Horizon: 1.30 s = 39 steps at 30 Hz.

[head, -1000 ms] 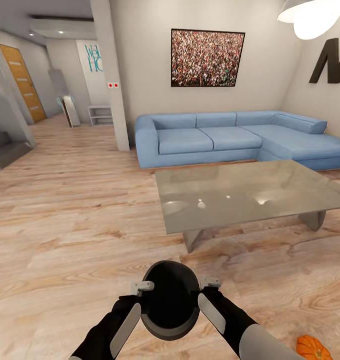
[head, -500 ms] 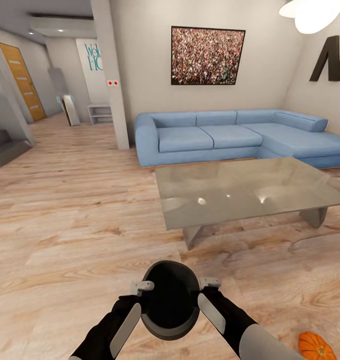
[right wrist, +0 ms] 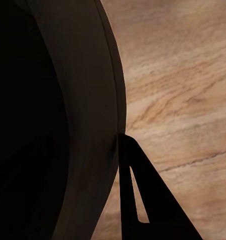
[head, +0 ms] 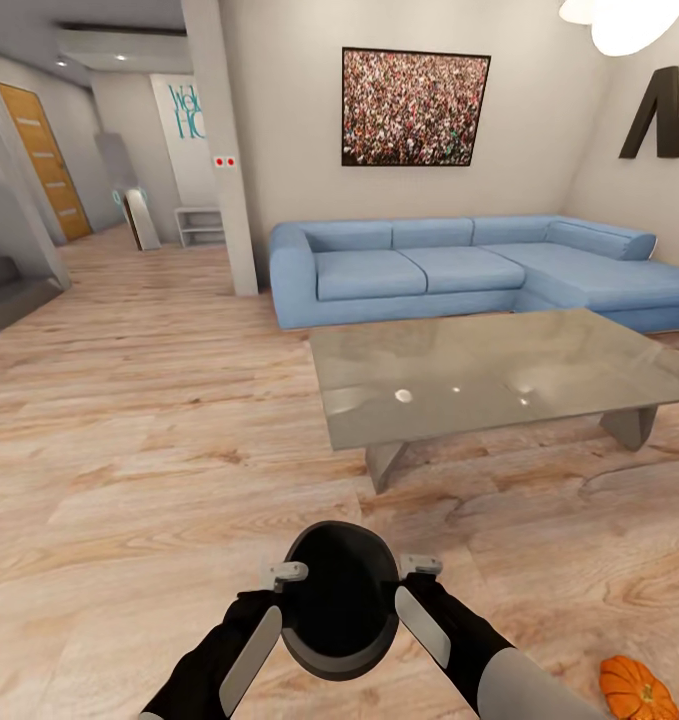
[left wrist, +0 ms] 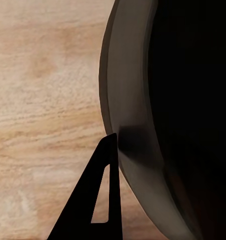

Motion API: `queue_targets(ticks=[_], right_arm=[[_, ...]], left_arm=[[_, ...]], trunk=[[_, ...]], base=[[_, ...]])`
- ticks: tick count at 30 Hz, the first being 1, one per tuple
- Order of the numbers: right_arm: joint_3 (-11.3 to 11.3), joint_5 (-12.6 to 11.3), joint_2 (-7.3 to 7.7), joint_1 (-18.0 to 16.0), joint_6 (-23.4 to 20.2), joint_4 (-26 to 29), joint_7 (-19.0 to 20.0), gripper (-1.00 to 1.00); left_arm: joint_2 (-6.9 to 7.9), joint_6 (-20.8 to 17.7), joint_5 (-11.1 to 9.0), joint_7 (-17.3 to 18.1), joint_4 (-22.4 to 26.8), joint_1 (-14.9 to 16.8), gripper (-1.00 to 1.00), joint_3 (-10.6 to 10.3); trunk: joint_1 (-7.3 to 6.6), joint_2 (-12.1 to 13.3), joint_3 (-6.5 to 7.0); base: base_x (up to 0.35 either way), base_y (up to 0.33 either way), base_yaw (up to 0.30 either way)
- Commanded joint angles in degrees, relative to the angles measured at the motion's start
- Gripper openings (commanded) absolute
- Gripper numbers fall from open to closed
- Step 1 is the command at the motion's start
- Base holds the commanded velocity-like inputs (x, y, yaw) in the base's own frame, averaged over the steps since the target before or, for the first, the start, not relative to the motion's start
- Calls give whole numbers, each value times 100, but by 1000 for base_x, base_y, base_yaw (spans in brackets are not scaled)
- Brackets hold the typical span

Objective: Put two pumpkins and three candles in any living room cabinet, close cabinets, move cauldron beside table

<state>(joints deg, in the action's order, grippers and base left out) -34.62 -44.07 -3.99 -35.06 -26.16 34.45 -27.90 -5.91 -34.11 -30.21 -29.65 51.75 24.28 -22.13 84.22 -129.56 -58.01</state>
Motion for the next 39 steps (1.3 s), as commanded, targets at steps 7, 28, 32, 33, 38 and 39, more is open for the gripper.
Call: queue_targets(ticks=[7, 28, 32, 33, 38, 39], right_arm=[[51, -56, 21, -10, -12, 9, -40, -100], [51, -57, 19, -10, -12, 1, -40, -100], [51, -54, 19, -10, -12, 1, -40, -100], [51, -53, 20, -10, -12, 1, -40, -100], [51, -57, 18, -10, -12, 2, -40, -100], [51, -57, 19, -10, -12, 1, -40, -100]], left_arm=[[10, 71, -187, -44, 307, 6, -100, -28], [11, 72, -187, -48, 309, 6, -100, -28], [11, 71, -187, -47, 309, 6, -100, -28], [11, 71, -187, -46, 309, 6, -100, -28], [11, 71, -184, -46, 368, 6, -100, -24], [11, 71, -181, -44, 412, 6, -100, -21]], trunk=[[153, -285, -131], [614, -1128, -508], [702, -1288, -580], [724, -1328, -598], [756, -1373, -705], [758, -1375, -727]], base=[[0, 0, 0], [0, 0, 0], [0, 0, 0], [0, 0, 0], [0, 0, 0], [0, 0, 0]])
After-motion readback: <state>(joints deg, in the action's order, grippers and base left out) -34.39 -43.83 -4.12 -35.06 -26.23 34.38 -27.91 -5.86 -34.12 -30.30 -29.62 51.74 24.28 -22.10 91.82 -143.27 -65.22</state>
